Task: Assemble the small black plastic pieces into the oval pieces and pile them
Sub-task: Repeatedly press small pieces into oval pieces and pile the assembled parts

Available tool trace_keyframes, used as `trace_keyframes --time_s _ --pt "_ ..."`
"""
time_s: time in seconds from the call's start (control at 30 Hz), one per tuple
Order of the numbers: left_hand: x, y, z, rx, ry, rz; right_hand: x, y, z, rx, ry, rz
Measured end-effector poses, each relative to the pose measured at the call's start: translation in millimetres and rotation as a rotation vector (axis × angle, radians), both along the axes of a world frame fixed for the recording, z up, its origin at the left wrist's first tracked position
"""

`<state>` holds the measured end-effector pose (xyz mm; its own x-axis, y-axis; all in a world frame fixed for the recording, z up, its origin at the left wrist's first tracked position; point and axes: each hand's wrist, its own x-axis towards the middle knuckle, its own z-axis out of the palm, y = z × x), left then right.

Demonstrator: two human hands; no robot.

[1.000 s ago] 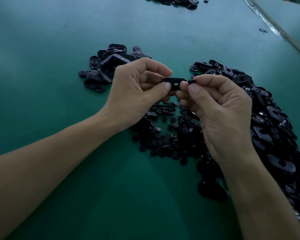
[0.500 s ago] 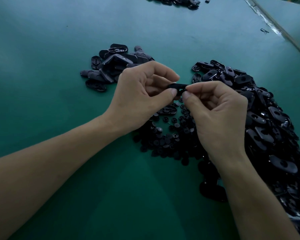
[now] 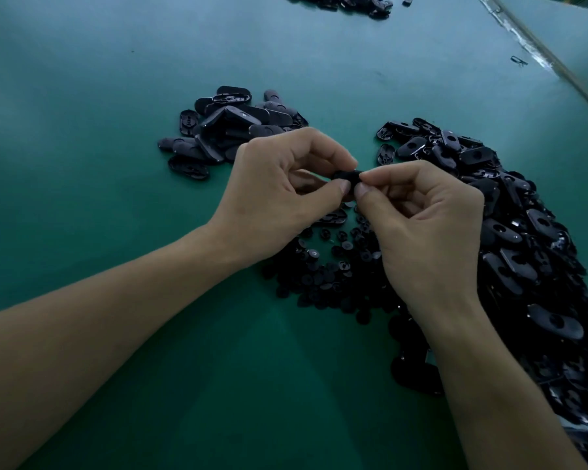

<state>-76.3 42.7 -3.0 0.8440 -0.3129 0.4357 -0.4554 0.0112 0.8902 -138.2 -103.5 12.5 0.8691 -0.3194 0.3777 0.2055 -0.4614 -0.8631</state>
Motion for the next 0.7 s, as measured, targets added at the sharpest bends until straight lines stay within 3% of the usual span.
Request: trace_keyframes --time_s 0.37,0.7 --pt "1 1 1 0.024 -0.004 0.030 -4 9 -1 -0.089 0.001 -0.058" --pt "4 1 3 -0.005 0.033 -0.016 -4 7 0 -0.147 -0.011 0.017"
